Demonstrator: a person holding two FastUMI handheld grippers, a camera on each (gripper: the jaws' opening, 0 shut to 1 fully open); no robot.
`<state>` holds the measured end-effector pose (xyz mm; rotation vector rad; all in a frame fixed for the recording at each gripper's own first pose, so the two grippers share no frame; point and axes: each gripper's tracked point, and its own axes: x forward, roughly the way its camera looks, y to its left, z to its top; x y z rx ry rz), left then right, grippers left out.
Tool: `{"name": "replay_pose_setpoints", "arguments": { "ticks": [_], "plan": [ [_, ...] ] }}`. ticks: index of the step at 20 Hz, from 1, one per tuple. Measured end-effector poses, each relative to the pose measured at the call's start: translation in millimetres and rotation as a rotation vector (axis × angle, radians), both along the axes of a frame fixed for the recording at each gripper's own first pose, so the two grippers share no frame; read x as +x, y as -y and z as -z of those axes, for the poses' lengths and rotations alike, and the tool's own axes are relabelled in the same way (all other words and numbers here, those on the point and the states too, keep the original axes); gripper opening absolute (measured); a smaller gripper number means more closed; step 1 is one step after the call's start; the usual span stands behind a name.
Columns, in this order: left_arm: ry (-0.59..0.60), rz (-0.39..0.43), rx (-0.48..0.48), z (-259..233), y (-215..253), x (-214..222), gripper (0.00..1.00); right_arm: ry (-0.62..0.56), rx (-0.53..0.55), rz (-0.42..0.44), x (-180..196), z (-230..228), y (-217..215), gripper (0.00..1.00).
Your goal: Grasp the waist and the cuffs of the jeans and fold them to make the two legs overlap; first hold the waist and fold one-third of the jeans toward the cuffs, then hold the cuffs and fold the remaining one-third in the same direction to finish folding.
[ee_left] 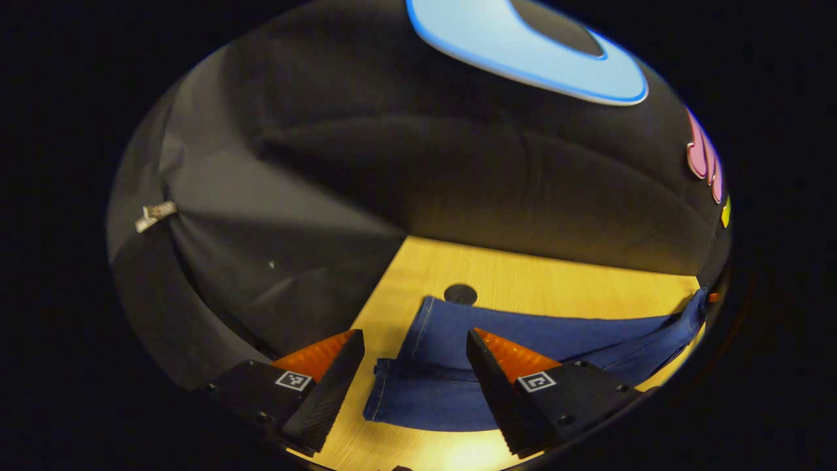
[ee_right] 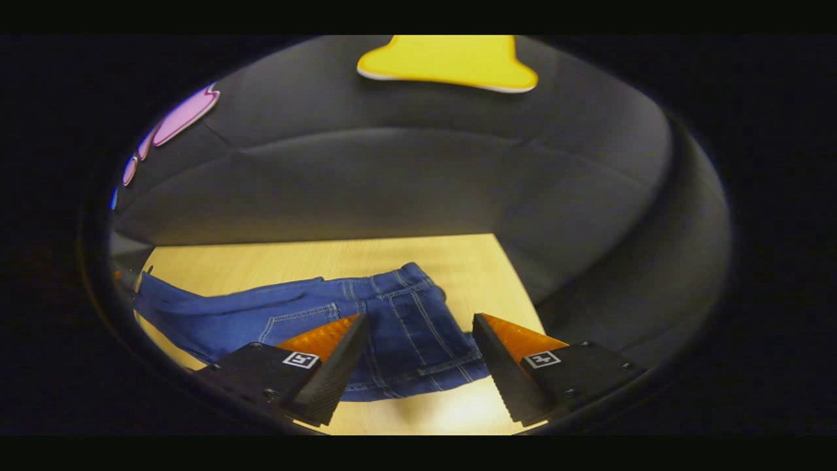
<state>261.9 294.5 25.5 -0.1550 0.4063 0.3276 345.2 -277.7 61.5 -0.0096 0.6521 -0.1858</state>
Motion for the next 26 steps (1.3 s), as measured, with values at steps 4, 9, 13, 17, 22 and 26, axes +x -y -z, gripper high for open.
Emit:
{"name": "replay_pose_setpoints", "arguments": {
  "ticks": [4, 9, 13, 17, 22, 26],
  "plan": [
    [0.120, 0.013, 0.070, -46.8, 50.6, -65.5, 0.96, 0.131, 0.039, 0.067, -19.5, 4.6, -1.3, 0.97],
    [0.179, 0.041, 0.045, -70.5, 129.2, -125.0, 0.96, 0.154, 0.112, 0.168, -24.8, 32.9, 14.4, 0.94],
    [0.191, 0.066, 0.053, -86.6, 165.6, -144.8, 0.96, 0.169, 0.137, 0.251, -28.9, 46.7, 43.6, 0.99],
    [0.194, 0.110, -0.014, -83.1, 203.8, -142.7, 0.96, 0.133, 0.244, 0.299, -31.5, 74.9, 41.1, 0.99],
    [0.184, 0.150, -0.066, -70.7, 229.2, -132.3, 0.97, 0.147, 0.252, 0.279, -25.2, 88.5, 33.6, 0.92],
    [0.174, 0.174, -0.080, -63.1, 249.8, -122.2, 0.97, 0.134, 0.226, 0.256, -20.3, 98.0, 18.1, 0.79]
  ]
}}
